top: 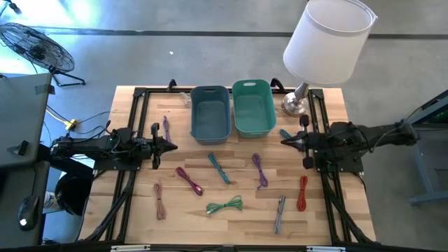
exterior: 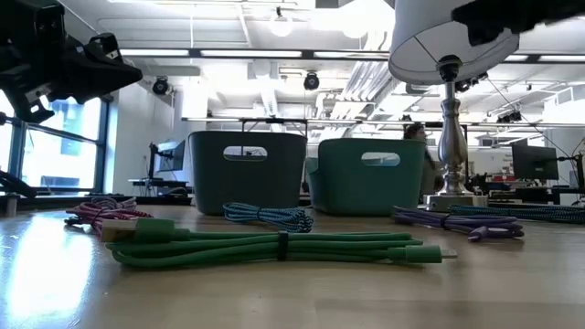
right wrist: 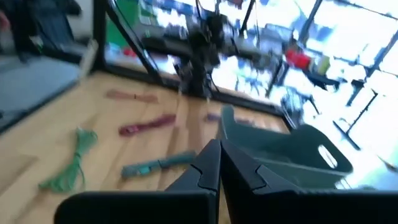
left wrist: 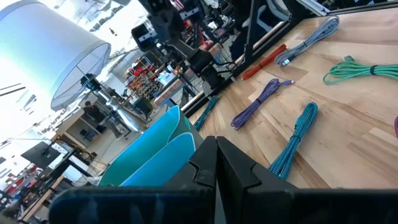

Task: Pick & Place USB Port
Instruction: Put the bottom violet charger cable into the green bin

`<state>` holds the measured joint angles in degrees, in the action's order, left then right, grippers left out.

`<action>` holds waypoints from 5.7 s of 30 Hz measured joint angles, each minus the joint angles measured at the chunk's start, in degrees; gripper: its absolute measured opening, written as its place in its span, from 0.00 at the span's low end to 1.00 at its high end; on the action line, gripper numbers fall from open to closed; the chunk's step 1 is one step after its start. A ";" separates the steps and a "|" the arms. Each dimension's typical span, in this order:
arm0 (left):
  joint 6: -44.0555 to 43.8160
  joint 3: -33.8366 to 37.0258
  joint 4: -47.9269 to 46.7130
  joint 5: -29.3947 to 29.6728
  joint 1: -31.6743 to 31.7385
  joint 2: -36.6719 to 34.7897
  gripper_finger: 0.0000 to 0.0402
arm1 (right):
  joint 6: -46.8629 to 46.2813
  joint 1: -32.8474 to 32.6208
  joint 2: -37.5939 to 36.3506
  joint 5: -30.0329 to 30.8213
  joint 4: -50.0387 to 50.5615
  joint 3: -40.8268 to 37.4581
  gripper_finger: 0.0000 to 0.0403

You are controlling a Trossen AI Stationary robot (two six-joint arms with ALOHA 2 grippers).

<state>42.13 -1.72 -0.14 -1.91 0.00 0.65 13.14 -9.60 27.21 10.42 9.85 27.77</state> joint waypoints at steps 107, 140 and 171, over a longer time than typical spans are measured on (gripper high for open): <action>-14.09 -0.20 0.13 -6.56 -0.01 -0.01 0.29 | -69.39 -2.35 76.99 -8.37 27.83 29.38 0.46; -13.94 -0.22 -0.02 -6.10 -0.01 -0.01 0.29 | -51.78 -6.89 77.77 4.71 31.92 38.90 0.02; -13.93 -0.17 0.04 5.39 -0.01 0.01 0.29 | -39.63 -0.97 77.45 52.05 61.18 68.47 0.01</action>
<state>28.20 -1.89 -0.11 3.48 -0.01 0.67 -26.49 -10.56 104.66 62.48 71.03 96.24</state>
